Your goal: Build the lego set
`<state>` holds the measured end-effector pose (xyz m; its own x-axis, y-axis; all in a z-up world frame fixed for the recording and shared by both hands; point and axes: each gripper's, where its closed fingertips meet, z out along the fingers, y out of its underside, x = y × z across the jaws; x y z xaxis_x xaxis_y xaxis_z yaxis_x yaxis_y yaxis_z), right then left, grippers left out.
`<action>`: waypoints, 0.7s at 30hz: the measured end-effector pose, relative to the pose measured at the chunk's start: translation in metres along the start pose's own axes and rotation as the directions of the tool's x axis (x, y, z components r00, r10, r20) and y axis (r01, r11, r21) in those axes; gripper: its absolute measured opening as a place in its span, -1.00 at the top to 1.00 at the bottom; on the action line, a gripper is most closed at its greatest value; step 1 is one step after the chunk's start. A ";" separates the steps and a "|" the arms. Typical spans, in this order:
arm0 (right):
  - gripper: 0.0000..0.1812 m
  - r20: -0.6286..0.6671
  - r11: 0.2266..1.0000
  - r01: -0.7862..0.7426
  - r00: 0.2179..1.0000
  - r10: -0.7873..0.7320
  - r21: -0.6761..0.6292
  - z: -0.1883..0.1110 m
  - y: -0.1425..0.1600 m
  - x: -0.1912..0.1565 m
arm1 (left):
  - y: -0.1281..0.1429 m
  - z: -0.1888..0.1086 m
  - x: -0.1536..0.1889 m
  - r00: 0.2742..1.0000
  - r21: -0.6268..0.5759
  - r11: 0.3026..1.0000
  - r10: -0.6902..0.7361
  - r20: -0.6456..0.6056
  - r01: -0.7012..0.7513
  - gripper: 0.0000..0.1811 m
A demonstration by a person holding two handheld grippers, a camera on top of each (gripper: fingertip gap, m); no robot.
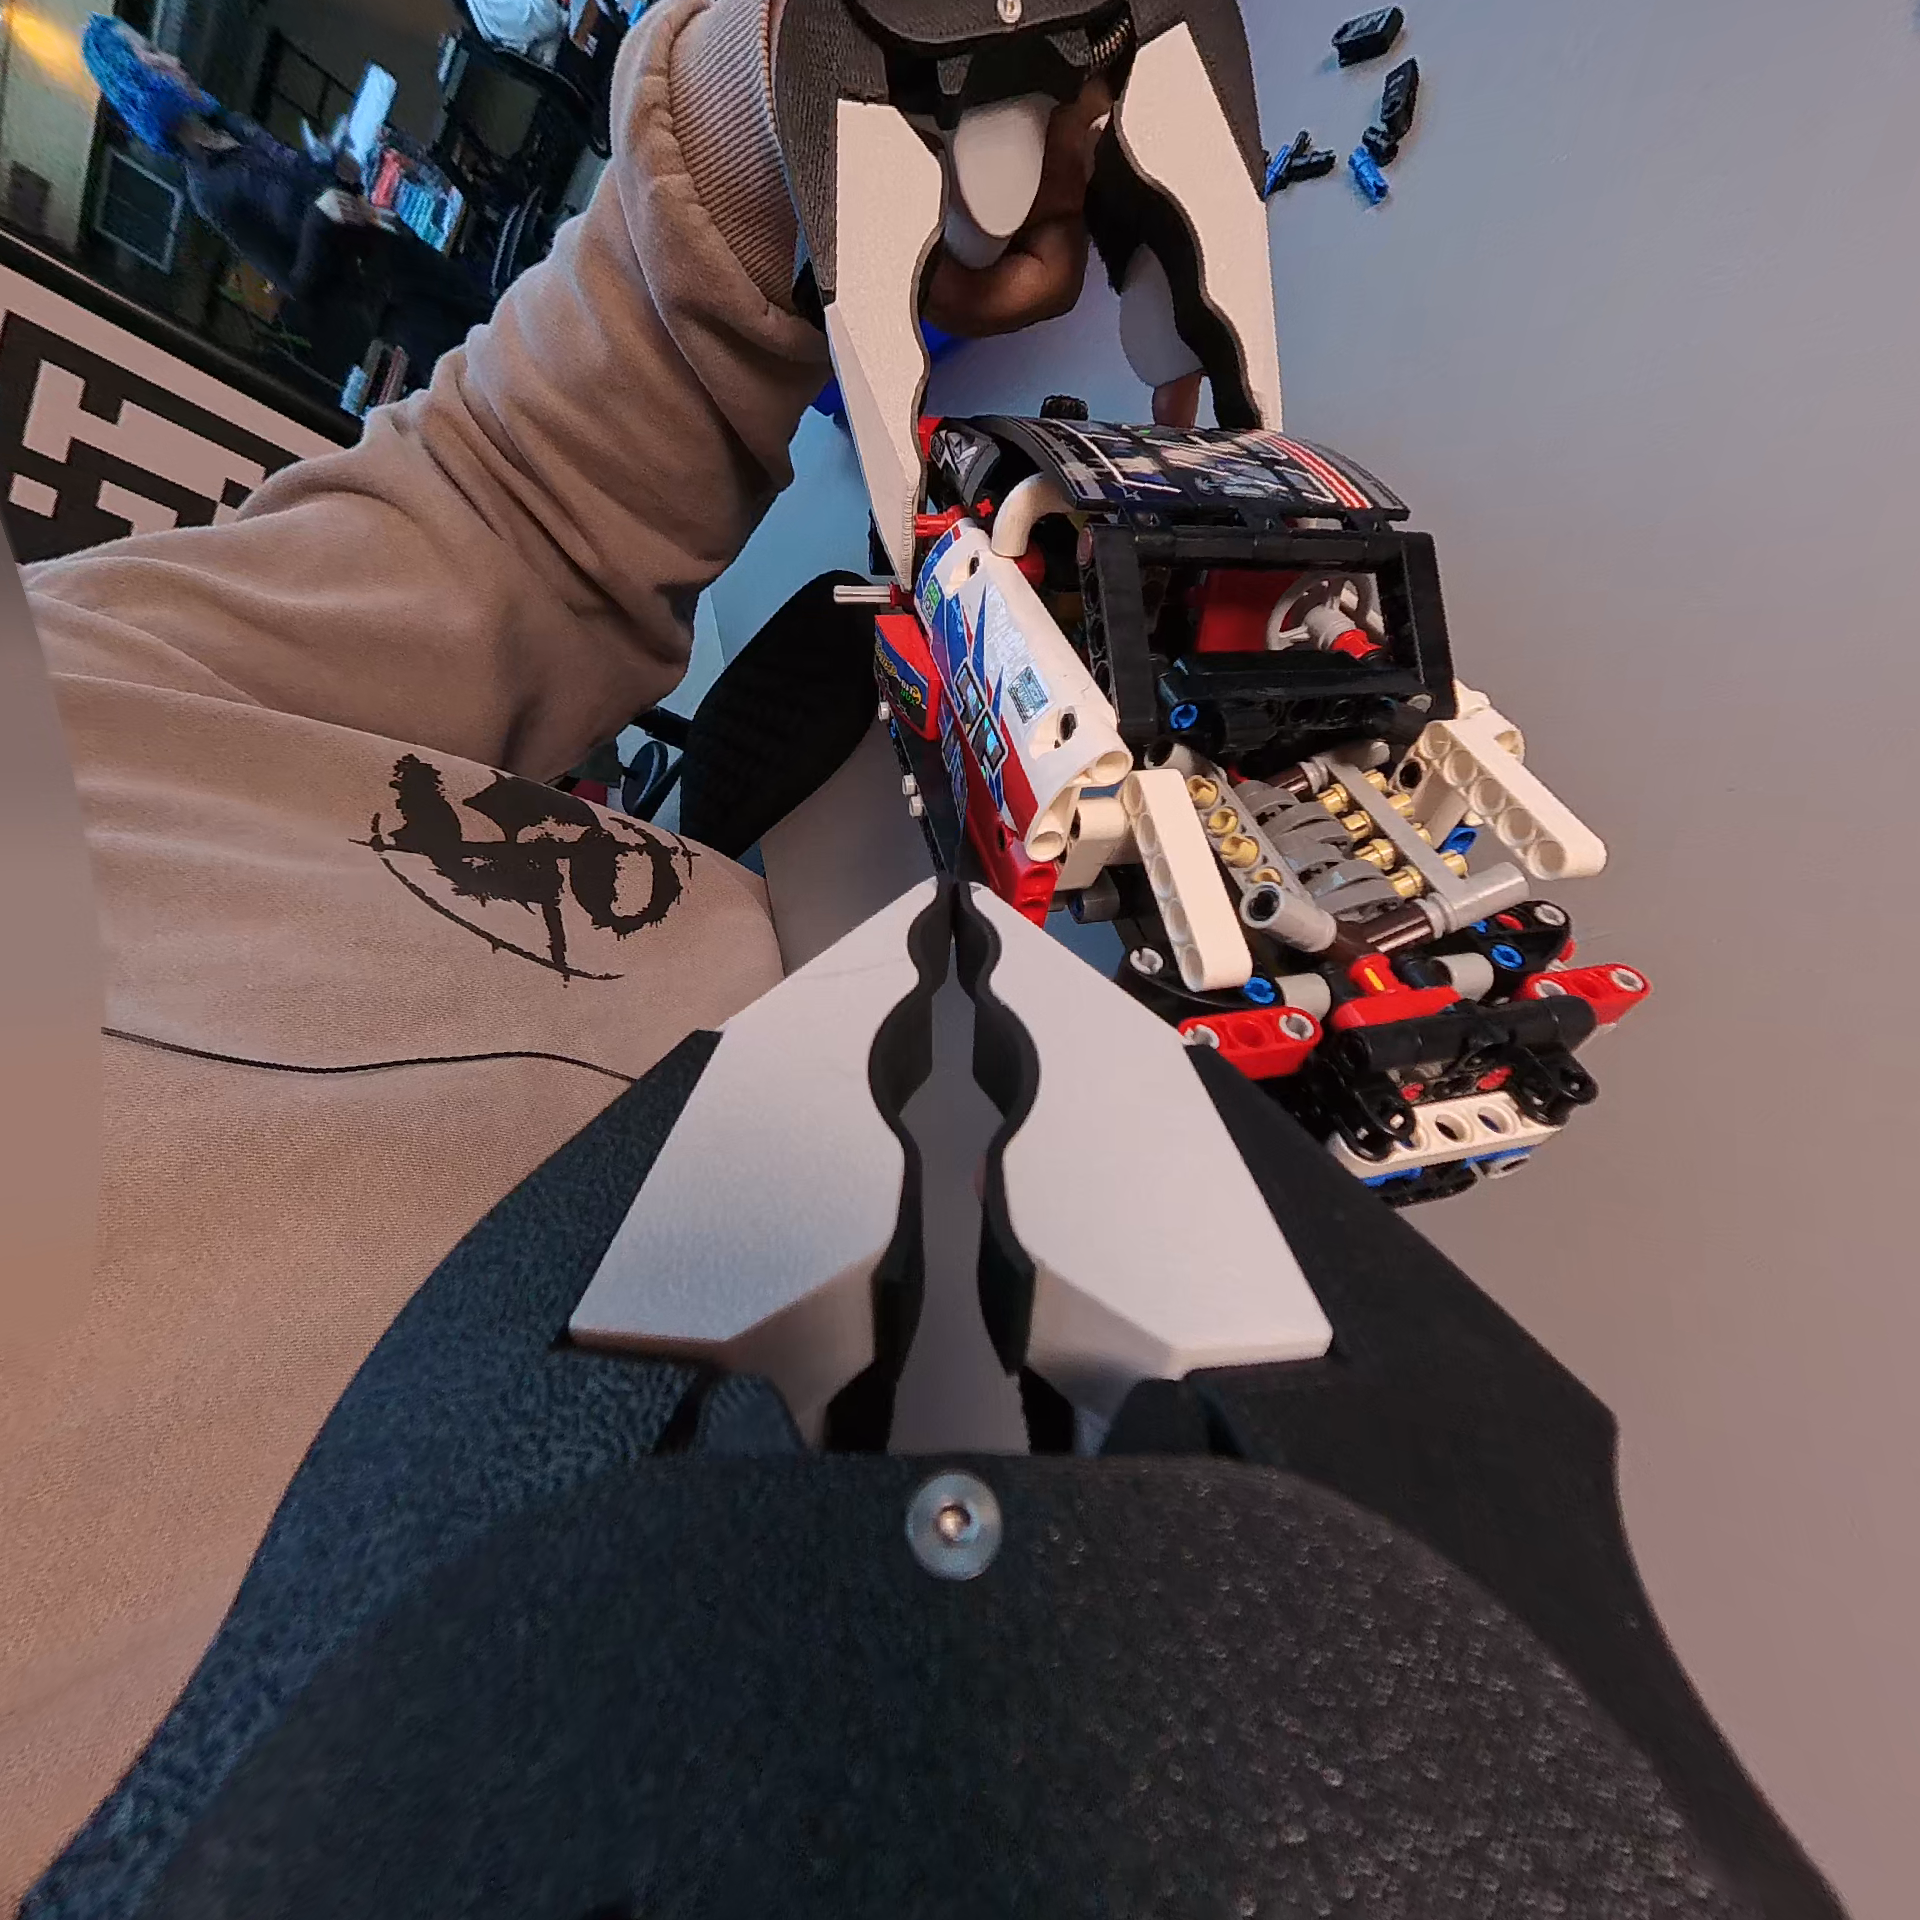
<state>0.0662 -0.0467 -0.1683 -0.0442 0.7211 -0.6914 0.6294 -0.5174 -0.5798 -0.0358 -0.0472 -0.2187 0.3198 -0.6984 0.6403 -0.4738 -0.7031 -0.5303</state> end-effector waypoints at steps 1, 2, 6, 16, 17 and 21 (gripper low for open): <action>1.00 0.002 1.000 -0.002 1.000 0.002 0.002 0.000 0.000 0.000 | 0.000 0.000 0.000 1.000 0.000 1.000 0.000 0.000 0.000 -0.08; 1.00 0.004 1.000 -0.002 1.000 0.002 0.005 0.000 -0.001 0.000 | 0.000 0.000 0.000 1.000 0.000 1.000 0.000 -0.001 0.000 -0.08; 1.00 0.013 1.000 -0.007 1.000 0.007 0.018 0.000 -0.002 -0.001 | 0.000 0.000 0.000 1.000 0.001 1.000 -0.001 -0.004 0.001 -0.08; 1.00 0.134 0.990 0.054 0.988 -0.071 0.130 -0.008 -0.023 -0.033 | 0.000 0.000 0.000 1.000 0.004 1.000 -0.003 -0.009 0.003 -0.09; 1.00 0.137 0.989 0.064 0.987 -0.082 0.134 -0.008 -0.024 -0.035 | 0.000 0.000 0.000 1.000 0.005 1.000 -0.005 -0.010 0.005 -0.09; 1.00 0.116 0.995 0.037 0.992 -0.048 0.092 0.000 -0.016 -0.024 | 0.000 -0.001 0.000 1.000 0.004 1.000 -0.008 -0.014 0.008 -0.08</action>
<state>0.0573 -0.0557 -0.1422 -0.1638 0.6867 -0.7082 0.5531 -0.5305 -0.6423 -0.0362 -0.0466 -0.2183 0.3124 -0.6909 0.6520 -0.4676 -0.7092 -0.5275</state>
